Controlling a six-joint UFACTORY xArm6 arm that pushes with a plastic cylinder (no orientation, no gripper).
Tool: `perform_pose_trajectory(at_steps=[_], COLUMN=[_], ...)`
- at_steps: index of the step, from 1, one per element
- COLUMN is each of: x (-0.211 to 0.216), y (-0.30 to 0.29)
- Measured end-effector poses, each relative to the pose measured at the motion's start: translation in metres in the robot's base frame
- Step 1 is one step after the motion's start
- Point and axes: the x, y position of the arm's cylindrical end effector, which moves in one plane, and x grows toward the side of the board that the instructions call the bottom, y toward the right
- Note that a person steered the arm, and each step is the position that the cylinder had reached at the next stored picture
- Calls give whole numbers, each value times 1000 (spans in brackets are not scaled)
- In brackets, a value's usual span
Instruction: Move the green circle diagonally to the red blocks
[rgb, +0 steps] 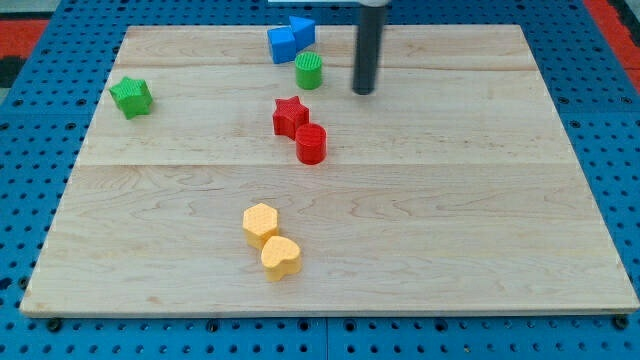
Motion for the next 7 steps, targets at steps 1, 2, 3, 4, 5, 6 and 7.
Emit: perform_pose_trajectory(at_steps=[1, 2, 3, 4, 5, 6, 7], x=[-2, -11, -37, -39, -41, -46, -66], y=[-88, -142, -103, 0, 46, 29, 73])
